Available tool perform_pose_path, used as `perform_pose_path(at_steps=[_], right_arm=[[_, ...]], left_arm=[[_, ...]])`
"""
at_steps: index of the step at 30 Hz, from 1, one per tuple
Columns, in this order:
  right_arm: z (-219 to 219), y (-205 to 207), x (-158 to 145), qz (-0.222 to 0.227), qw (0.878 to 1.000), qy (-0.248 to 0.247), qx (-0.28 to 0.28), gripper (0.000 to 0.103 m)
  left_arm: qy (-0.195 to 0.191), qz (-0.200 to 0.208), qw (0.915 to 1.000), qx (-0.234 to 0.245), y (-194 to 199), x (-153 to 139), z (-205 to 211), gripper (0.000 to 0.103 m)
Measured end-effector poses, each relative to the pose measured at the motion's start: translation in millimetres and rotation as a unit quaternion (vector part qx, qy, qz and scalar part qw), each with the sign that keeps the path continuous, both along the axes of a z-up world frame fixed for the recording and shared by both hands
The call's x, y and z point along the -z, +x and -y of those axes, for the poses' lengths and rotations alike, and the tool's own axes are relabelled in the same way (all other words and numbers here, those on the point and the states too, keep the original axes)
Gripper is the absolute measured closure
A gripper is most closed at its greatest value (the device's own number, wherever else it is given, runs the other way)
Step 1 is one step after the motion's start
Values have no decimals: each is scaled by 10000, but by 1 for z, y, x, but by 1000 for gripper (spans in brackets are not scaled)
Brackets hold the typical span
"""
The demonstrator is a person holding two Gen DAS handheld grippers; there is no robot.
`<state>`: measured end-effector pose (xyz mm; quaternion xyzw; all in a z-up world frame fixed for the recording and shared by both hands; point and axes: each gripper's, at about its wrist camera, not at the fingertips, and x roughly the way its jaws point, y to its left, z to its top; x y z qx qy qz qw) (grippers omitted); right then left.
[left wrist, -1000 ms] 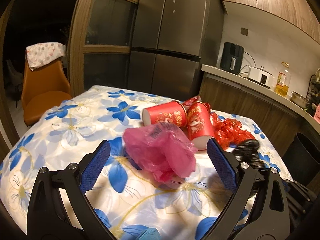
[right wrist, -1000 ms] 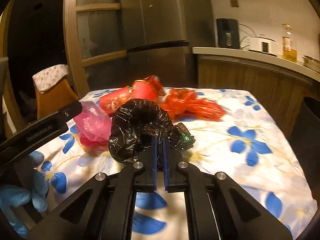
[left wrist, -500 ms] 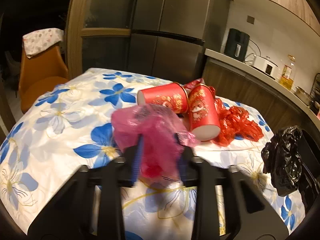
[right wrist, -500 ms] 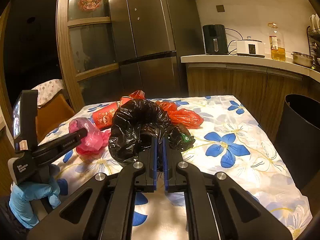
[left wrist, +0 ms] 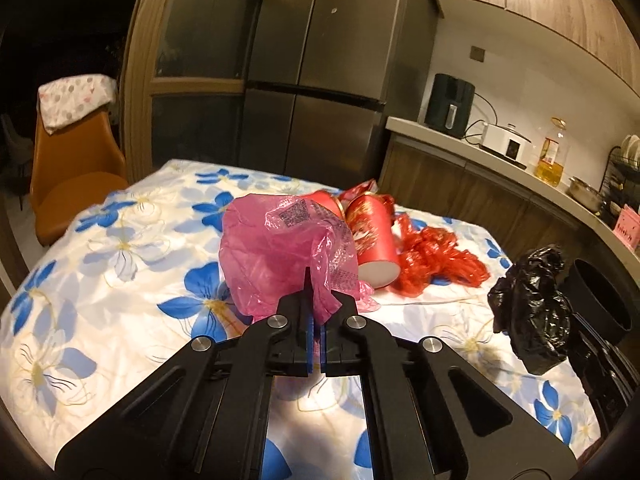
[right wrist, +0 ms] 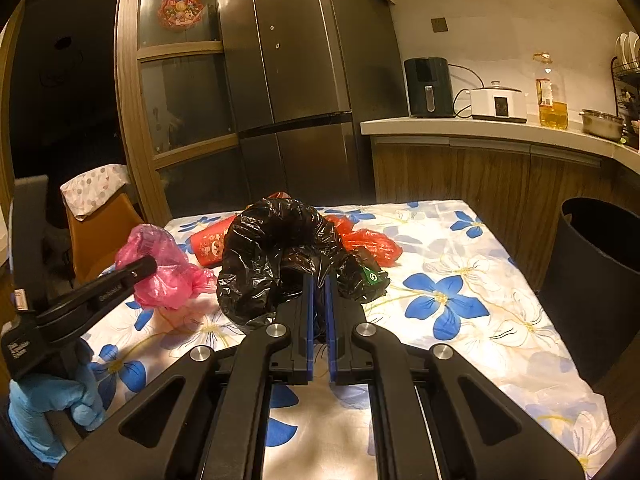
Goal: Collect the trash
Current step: 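Carry the pink and black bags over the bin and open both grippers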
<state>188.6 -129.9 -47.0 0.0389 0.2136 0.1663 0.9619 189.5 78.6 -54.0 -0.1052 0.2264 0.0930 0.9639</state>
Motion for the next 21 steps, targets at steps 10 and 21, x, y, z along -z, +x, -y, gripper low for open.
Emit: perform_pose_path(at_steps=[10, 21], right_arm=[[21, -13, -11, 53, 9996, -23, 272, 97], [52, -24, -20, 166, 9973, -20, 710, 97]], left_arm=[[133, 91, 9995, 258, -8, -13, 30, 103], [250, 116, 9976, 631, -6, -18, 74, 103]])
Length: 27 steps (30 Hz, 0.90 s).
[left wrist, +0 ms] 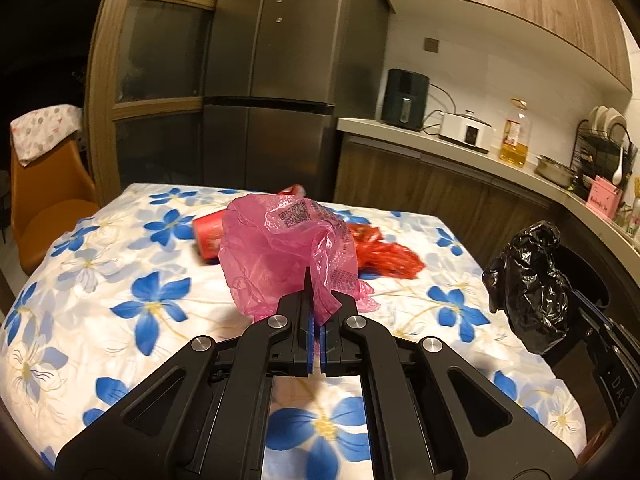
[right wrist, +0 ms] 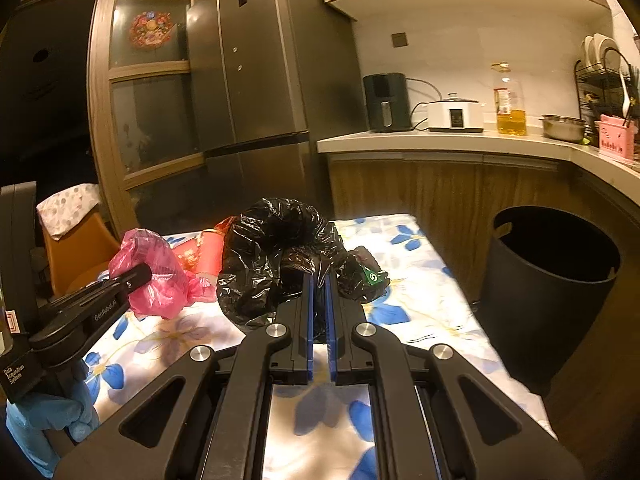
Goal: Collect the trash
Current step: 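Carry the pink and black bags over the bin and open both grippers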
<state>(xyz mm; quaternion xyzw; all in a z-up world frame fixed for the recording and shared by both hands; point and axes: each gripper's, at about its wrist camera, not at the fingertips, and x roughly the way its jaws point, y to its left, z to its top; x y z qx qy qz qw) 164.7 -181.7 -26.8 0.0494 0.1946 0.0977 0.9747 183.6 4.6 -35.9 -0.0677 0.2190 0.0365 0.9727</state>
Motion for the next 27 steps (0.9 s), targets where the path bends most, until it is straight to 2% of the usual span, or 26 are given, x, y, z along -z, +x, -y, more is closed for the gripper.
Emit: perform_pose_path(at_steps=[16, 27], right_arm=[[62, -9, -10, 153, 9977, 30, 659, 97], [115, -11, -24, 354, 9912, -9, 1272, 97]], left_arm=[[135, 139, 9974, 699, 10, -13, 71, 103], [195, 409, 9881, 1469, 23, -33, 144, 103]])
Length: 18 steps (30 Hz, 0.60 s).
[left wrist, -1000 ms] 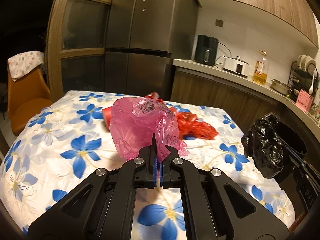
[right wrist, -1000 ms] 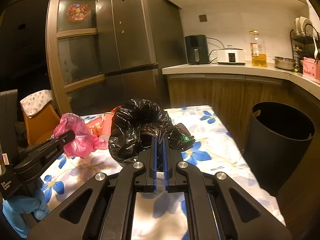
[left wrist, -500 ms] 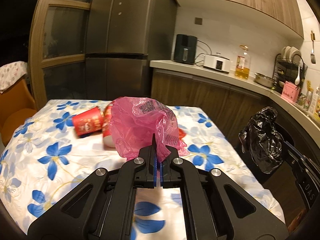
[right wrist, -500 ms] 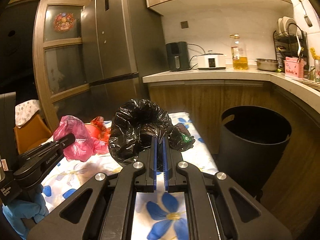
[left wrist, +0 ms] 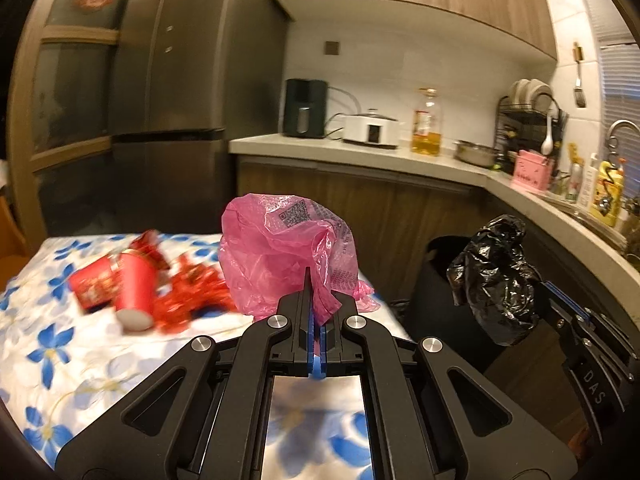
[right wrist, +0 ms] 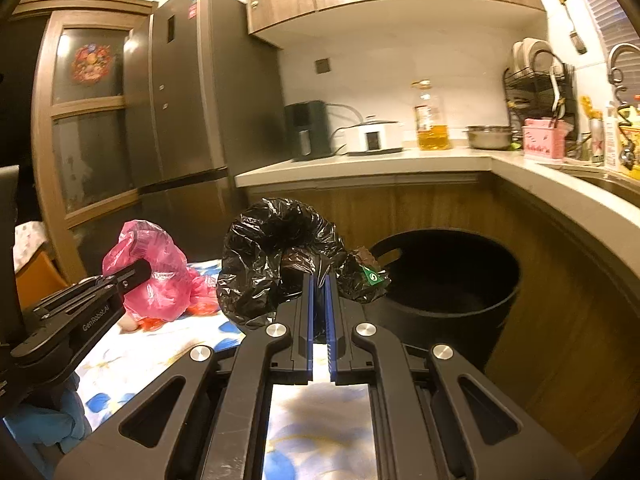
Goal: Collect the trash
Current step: 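Carry the pink and black bags over the bin and open both grippers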
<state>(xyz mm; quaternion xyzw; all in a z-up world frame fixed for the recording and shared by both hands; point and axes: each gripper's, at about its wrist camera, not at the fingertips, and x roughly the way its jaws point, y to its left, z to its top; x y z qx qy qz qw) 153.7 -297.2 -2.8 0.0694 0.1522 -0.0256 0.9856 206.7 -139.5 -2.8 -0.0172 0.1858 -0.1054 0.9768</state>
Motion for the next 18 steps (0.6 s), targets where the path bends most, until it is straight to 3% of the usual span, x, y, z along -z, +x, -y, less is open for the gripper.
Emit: perform_pose_path(at_steps=[10, 18], right_arm=[[58, 8, -13, 151, 9976, -14, 680, 97], [93, 19, -11, 152, 9943, 58, 1057, 97]], left_arm=[[-54, 260, 9967, 765, 23, -24, 82, 103], [-78, 206, 9924, 1211, 43, -21, 135, 103]])
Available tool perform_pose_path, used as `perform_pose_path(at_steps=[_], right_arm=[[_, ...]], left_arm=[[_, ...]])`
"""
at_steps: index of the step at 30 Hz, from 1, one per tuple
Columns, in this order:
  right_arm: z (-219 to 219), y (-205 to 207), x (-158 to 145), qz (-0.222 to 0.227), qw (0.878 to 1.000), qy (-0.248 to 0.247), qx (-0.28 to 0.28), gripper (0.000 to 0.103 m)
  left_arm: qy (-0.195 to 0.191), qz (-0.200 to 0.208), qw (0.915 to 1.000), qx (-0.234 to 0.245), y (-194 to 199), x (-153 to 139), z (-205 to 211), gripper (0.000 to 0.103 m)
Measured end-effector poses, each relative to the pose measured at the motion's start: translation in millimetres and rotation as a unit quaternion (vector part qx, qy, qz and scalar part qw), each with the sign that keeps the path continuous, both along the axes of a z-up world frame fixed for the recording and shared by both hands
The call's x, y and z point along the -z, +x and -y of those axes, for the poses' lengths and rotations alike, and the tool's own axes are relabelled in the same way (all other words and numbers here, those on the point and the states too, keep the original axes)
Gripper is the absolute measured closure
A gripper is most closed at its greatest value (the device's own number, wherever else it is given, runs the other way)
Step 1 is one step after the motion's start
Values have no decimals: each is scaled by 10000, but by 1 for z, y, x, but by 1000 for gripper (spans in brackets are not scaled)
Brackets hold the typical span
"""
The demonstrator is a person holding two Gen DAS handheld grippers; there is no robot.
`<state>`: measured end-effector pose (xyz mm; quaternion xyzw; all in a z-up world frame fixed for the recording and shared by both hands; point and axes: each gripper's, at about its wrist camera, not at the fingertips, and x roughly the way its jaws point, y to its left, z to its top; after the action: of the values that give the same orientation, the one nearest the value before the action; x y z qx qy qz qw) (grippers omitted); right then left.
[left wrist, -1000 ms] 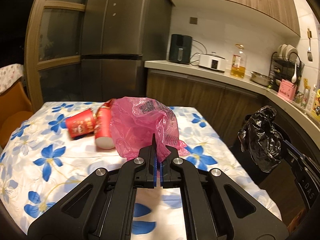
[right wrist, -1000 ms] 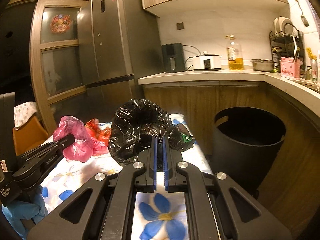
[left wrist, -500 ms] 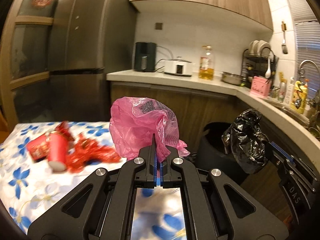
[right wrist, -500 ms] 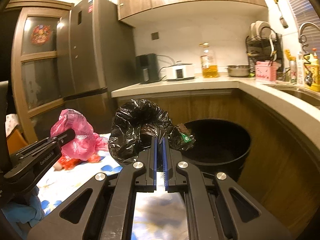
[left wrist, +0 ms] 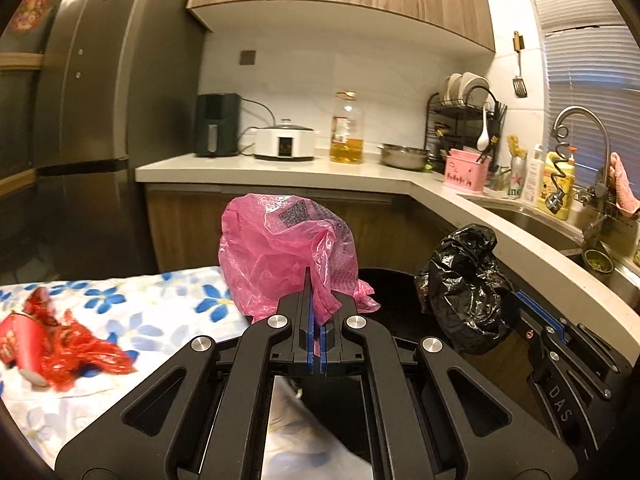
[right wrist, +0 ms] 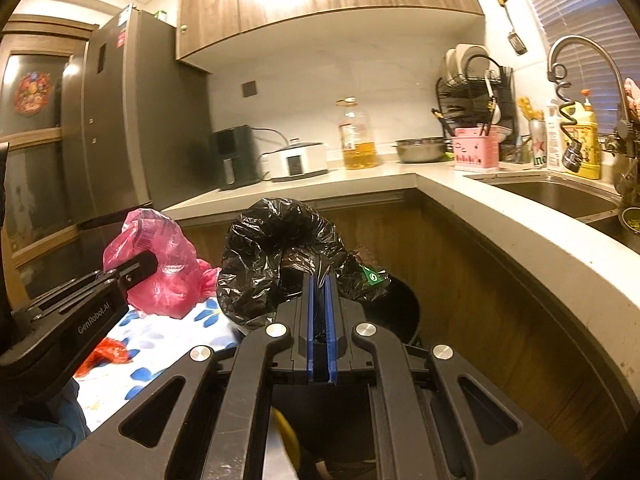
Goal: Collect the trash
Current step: 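Carry the pink and black bags over the bin and open both grippers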
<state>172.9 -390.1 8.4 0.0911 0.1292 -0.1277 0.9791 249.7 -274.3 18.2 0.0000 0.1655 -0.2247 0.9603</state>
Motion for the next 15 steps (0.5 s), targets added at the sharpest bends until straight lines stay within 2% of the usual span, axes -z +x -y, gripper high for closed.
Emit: perform_pose_path(at_steps=[8, 15], right_arm=[[19, 11, -1, 31, 9999, 29, 161, 97], [26, 22, 0, 20, 9998, 28, 194, 97]], left_arm=[[-50, -146, 9997, 202, 25, 9, 27, 103], [-33, -120, 9994, 325, 35, 14, 41, 103]])
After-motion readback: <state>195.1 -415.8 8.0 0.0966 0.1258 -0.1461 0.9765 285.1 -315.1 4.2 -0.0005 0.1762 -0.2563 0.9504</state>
